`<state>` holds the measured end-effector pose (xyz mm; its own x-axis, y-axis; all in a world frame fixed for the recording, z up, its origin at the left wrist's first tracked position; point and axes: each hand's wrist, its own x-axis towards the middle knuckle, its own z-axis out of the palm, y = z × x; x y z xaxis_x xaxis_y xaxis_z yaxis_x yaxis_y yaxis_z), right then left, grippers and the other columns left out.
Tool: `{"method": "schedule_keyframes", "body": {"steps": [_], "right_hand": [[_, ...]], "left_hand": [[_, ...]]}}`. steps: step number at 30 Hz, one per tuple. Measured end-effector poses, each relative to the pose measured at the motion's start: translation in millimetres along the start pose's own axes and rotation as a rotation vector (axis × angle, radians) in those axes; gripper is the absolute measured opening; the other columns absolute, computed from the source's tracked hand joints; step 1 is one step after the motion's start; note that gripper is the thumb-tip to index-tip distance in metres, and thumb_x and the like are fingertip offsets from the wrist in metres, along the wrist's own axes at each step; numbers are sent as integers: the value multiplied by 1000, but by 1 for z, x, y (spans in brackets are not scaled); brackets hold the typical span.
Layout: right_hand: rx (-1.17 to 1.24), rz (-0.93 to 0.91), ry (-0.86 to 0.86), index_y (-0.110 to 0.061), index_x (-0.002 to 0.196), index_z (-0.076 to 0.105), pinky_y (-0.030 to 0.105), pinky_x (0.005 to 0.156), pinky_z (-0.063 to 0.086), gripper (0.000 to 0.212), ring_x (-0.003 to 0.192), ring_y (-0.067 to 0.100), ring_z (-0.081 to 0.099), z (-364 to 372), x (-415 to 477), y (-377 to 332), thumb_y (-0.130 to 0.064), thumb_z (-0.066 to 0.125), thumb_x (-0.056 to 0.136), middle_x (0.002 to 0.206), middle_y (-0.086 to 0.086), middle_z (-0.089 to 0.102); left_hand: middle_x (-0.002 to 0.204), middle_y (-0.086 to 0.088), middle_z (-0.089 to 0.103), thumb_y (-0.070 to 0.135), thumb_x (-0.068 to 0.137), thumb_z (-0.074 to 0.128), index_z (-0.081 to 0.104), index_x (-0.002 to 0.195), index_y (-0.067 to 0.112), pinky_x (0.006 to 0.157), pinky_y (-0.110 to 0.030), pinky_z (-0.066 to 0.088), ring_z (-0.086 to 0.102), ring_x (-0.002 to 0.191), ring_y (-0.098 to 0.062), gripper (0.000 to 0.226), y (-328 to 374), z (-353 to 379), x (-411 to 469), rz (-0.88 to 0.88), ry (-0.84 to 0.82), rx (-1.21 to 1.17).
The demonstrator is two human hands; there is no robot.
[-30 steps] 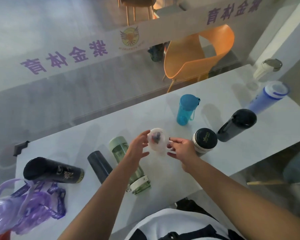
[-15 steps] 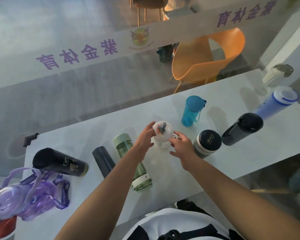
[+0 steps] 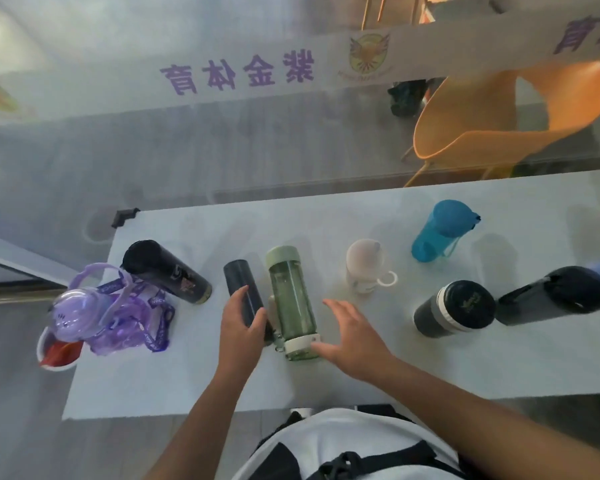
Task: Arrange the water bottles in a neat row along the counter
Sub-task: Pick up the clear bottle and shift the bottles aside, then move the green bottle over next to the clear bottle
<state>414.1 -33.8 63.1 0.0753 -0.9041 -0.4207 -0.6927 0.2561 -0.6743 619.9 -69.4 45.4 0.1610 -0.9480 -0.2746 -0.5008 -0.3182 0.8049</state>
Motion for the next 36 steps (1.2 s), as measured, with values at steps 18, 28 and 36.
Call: {"method": "schedule_keyframes", "body": {"steps": [18, 28, 36], "right_hand": [[376, 378, 102, -26, 126, 46, 39, 83, 54, 73, 91, 18, 61, 90, 31, 0, -40, 84, 65, 111, 1, 61], [366, 436, 355, -18, 135, 48, 32, 80, 48, 67, 93, 20, 59, 96, 21, -8, -20, 78, 75, 111, 4, 57], [386, 493, 445, -27, 115, 54, 42, 80, 56, 65, 88, 20, 64, 127, 22, -23, -27, 86, 58, 106, 4, 66]], "left_hand": [[165, -1, 0, 43, 89, 55, 4, 155, 30, 122, -41, 11, 1, 151, -26, 85, -116, -20, -16, -65, -213, 678], [165, -1, -9, 46, 90, 49, -3, 155, 31, 122, -44, 2, -9, 151, -25, 85, -132, -44, 23, 123, -369, 763], [163, 2, -19, 48, 92, 45, -4, 155, 35, 121, -50, -3, -18, 150, -23, 81, -143, -58, 26, 189, -467, 810]]}}
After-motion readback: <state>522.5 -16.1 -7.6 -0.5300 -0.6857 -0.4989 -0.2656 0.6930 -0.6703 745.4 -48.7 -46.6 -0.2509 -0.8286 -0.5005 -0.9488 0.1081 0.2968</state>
